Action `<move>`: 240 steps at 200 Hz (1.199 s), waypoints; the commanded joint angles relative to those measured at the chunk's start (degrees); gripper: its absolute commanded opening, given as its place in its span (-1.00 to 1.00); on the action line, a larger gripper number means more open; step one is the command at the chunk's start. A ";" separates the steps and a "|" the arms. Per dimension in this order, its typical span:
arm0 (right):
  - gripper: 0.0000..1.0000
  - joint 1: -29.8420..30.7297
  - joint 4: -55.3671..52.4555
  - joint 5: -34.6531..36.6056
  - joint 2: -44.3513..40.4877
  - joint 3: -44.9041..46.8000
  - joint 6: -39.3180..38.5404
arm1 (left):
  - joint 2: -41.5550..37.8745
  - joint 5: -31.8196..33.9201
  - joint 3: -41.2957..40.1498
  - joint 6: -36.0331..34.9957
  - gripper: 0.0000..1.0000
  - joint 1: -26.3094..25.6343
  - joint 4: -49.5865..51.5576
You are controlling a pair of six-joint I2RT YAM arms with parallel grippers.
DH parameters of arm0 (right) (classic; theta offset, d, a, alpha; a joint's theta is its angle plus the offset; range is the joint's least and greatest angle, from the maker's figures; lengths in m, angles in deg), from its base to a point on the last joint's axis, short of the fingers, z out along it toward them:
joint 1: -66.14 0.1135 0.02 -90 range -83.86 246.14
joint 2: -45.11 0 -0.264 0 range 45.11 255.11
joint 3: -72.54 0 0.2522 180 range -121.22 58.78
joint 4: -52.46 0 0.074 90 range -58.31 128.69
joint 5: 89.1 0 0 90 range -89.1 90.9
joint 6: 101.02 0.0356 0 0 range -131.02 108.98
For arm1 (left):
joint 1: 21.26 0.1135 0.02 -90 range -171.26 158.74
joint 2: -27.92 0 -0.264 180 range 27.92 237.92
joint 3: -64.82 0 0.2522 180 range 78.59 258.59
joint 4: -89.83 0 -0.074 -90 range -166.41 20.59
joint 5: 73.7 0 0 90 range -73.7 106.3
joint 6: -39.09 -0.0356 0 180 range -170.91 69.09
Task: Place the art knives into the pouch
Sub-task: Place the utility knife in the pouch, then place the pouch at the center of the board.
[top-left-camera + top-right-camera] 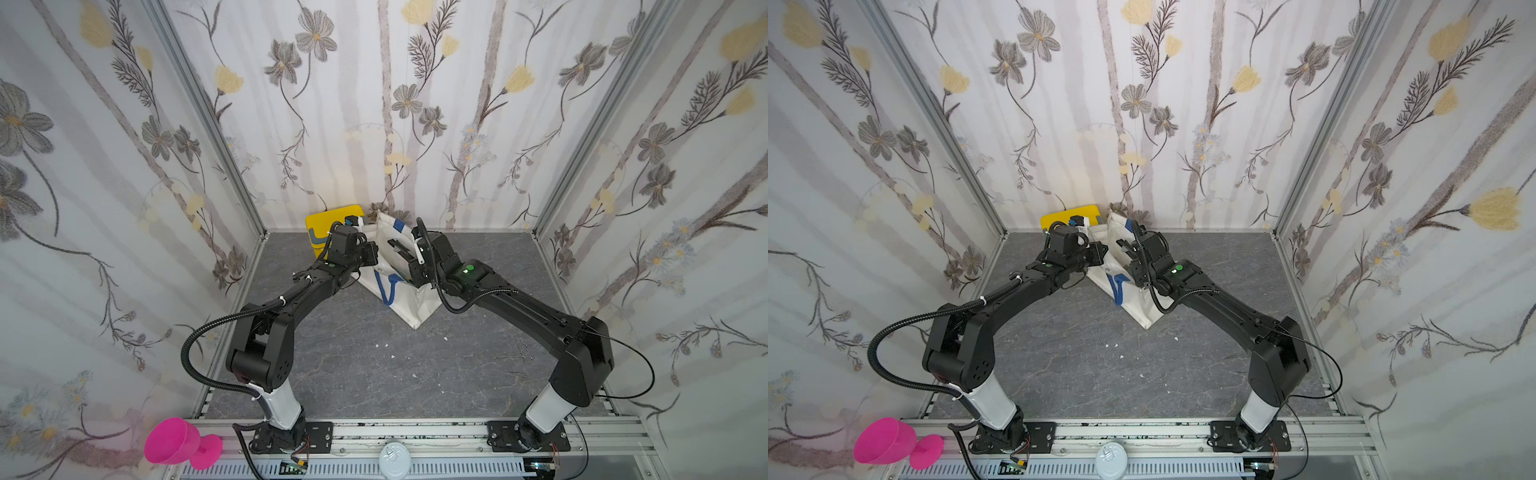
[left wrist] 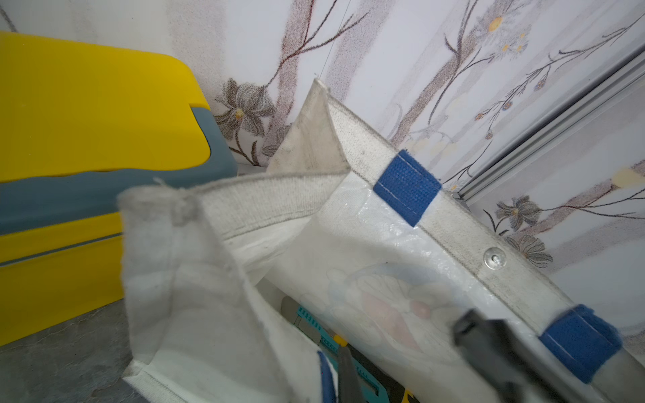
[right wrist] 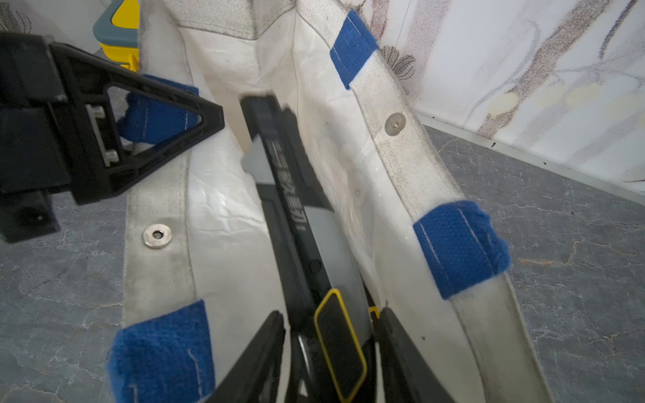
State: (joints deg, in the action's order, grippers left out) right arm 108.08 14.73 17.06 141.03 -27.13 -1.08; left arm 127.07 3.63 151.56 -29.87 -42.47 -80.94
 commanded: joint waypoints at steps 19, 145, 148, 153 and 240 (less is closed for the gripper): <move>0.65 -0.01 1.10 -1.07 -1.45 -0.31 -0.27 | -0.01 -0.41 0.77 0.58 -1.00 0.01 -2.52; 0.99 -2.20 15.84 6.64 -21.65 15.62 -1.67 | 0.05 -0.25 0.77 0.32 -1.00 -0.06 -1.97; 0.99 -2.35 16.25 7.10 -22.17 16.39 -1.67 | 0.08 -0.25 0.77 0.32 -1.00 -0.06 -1.97; 0.99 -2.66 17.13 7.71 -23.10 17.75 -1.60 | 0.11 -0.25 0.77 0.32 -1.00 -0.06 -1.97; 0.99 -19.78 39.88 14.17 -41.93 50.30 2.24 | 1.02 -0.78 0.77 0.19 -1.00 -0.04 -2.50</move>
State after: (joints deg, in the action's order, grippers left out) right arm 93.58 43.32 28.19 101.71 15.69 -0.01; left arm 127.40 3.59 151.75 -29.76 -42.54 -81.01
